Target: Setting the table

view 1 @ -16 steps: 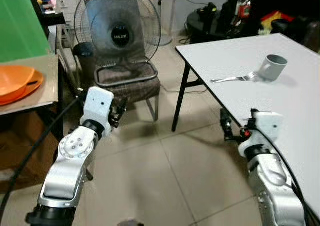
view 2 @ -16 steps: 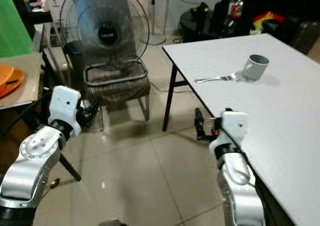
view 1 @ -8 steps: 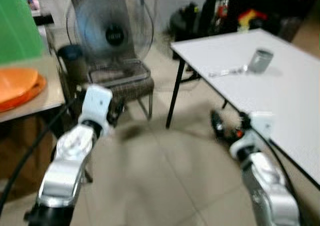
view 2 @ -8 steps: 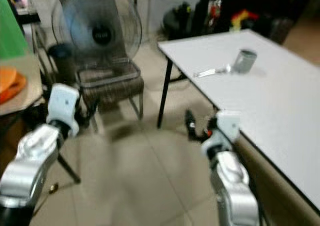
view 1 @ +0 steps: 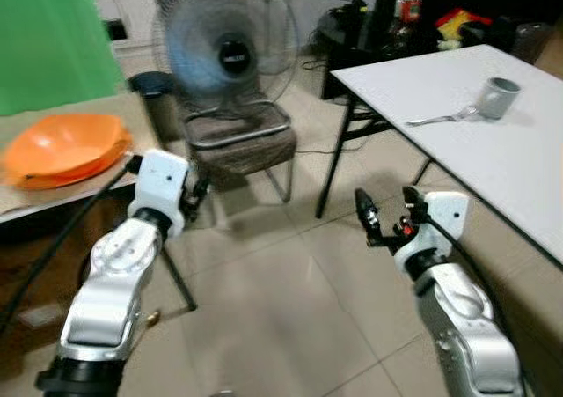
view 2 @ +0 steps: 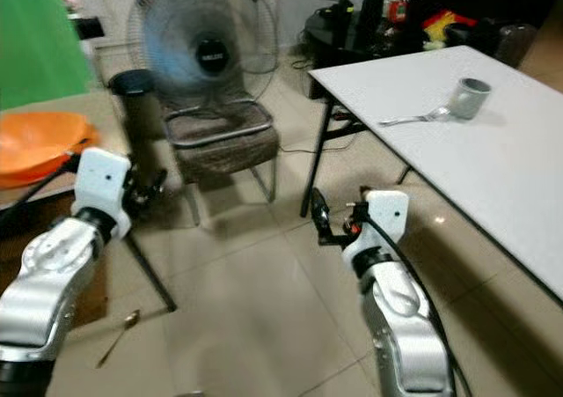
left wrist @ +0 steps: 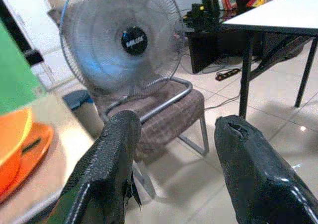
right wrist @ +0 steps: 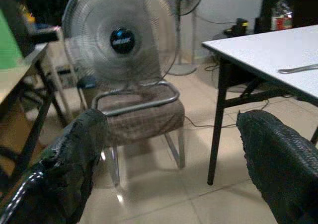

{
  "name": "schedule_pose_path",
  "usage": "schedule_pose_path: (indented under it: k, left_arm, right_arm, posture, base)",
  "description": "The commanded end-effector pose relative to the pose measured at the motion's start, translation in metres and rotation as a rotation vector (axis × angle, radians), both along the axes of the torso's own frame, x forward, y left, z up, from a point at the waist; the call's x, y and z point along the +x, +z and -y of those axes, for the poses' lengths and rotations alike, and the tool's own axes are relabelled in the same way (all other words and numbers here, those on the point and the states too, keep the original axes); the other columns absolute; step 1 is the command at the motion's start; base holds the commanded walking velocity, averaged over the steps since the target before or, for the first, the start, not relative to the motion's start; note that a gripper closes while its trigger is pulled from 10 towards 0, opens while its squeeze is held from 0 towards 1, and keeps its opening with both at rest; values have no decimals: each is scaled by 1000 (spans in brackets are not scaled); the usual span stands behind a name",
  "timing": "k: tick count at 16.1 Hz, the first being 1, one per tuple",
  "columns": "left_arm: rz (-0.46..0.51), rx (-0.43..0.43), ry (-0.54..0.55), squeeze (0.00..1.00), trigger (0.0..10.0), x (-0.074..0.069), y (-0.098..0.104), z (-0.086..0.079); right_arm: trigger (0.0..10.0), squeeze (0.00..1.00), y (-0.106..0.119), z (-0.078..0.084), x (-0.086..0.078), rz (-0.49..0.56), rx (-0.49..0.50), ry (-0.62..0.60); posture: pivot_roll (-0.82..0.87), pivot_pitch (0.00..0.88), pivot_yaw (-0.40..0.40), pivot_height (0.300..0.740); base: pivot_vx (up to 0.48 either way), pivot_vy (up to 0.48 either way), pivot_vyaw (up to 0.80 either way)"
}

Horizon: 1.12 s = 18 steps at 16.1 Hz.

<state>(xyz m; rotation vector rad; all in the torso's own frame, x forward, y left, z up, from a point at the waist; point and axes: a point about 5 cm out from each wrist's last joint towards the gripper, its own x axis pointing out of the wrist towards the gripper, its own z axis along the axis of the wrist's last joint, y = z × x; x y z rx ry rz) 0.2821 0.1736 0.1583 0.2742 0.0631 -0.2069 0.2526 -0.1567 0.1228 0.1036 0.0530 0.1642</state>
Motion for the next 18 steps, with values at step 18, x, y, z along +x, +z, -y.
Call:
schedule_pose_path:
  k: [18]
  left_arm:
    - [23, -41, 65, 67, 10000, -7, 5, -5]
  right_arm:
    - [10000, 0, 9, -16, 7, 19, 74, 168]
  posture:
    - [55, 0, -29, 740]
  base:
    - [14, 0, 793]
